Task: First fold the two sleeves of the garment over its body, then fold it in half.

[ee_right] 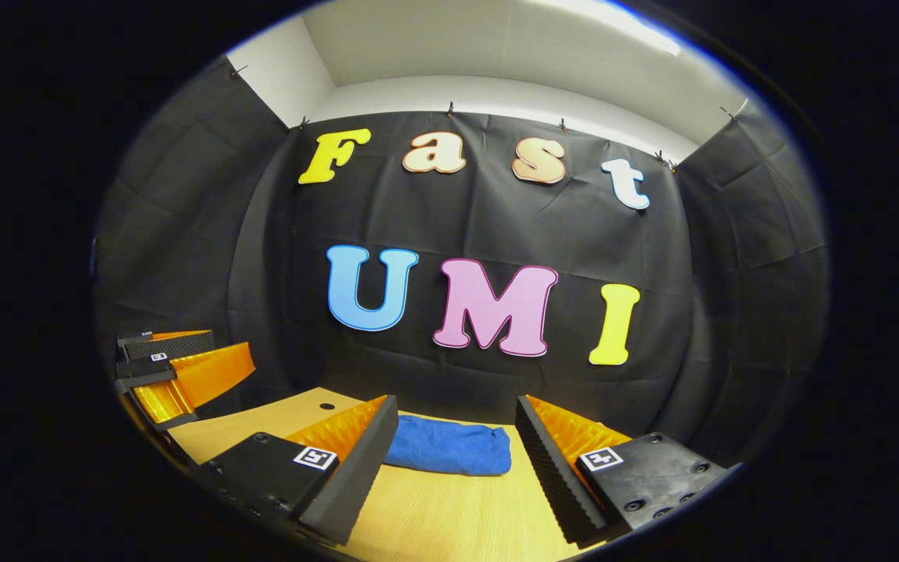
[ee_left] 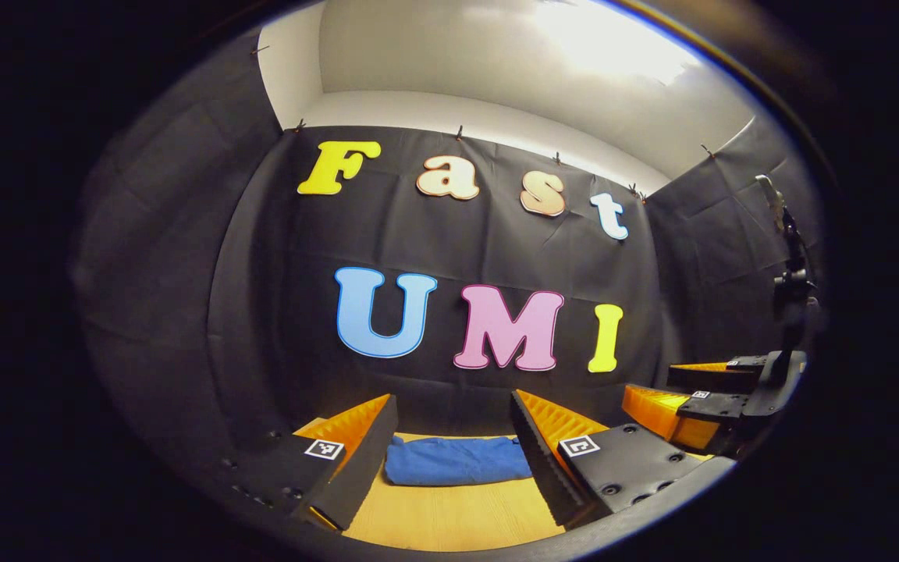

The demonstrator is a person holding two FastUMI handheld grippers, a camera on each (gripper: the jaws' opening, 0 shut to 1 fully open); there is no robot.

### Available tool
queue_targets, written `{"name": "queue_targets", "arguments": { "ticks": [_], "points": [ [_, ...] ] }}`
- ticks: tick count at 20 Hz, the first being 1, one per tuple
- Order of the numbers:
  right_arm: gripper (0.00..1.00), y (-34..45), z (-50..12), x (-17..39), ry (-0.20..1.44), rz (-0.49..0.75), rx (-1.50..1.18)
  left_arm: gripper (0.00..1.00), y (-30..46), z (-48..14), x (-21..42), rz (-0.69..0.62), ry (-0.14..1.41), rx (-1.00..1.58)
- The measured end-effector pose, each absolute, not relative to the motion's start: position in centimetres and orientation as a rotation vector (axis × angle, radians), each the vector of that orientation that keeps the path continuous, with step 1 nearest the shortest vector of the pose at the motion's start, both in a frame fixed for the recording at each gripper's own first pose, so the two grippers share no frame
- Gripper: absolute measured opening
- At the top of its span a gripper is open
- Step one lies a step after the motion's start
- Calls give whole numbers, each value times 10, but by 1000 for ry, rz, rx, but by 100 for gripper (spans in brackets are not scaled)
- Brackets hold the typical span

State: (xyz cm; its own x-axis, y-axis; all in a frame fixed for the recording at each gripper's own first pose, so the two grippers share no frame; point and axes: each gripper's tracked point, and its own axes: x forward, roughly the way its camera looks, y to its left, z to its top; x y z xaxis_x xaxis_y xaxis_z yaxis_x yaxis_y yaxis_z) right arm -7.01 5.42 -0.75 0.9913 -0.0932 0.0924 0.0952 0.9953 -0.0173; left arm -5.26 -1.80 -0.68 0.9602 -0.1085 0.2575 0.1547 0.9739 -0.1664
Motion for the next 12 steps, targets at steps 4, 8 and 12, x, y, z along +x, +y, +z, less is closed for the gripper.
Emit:
{"name": "queue_targets", "arguments": {
  "ticks": [4, 8, 12],
  "points": [
    [96, 55, -10, -67, -89, -104, -20, 81, -12, -3, -51, -133, -268, -191],
    [96, 60, -12, -59, -79, -99, -14, 82, -4, -2, -48, -132, -275, -159],
    [96, 65, -15, -54, -72, -93, -24, 82, 1, 3, -47, -123, -292, -132]
  ]
}}
